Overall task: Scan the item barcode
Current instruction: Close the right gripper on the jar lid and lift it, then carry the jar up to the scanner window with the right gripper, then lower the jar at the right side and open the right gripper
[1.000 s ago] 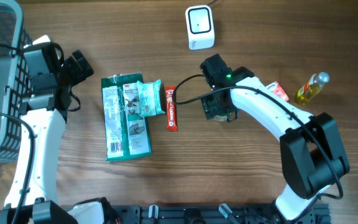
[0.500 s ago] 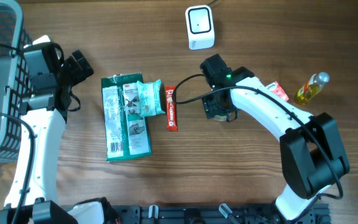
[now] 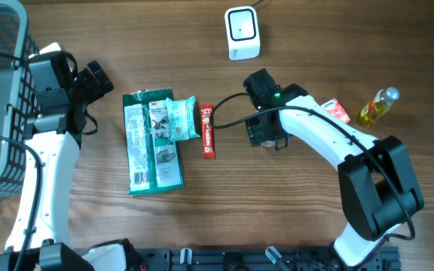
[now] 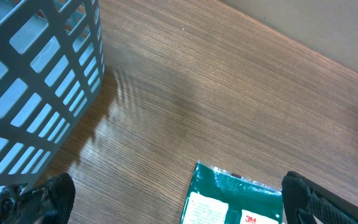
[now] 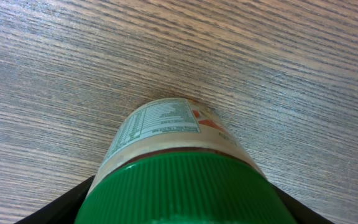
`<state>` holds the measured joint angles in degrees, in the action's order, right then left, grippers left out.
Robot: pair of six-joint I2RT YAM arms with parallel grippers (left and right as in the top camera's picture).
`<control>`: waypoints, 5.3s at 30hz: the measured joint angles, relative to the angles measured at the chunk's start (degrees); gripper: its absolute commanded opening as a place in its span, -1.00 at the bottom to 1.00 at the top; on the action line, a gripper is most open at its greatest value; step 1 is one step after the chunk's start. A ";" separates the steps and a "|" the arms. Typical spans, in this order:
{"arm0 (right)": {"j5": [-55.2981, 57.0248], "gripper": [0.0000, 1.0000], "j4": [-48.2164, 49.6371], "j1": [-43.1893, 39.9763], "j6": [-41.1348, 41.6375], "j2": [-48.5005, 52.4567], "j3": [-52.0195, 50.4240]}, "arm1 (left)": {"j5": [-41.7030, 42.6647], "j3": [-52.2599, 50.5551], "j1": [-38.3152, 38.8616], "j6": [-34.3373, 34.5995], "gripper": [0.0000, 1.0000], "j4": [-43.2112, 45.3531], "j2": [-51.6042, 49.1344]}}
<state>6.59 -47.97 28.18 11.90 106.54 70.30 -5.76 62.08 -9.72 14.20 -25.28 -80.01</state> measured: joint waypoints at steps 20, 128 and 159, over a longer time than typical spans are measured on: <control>-32.39 -0.56 -22.29 0.00 12.76 0.31 29.49 | 0.00 0.00 0.00 0.00 1.00 -0.02 0.00; -6.73 0.64 -15.34 -17.09 -0.70 5.99 8.94 | 0.00 0.00 0.00 0.00 1.00 -0.04 0.00; -11.02 -0.33 -7.17 -1.53 5.01 5.95 14.40 | 0.02 0.00 0.00 0.00 1.00 -0.02 0.00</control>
<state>-4.43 -55.13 26.65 16.91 112.49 84.71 -5.74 62.08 -9.72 14.20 -25.30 -80.01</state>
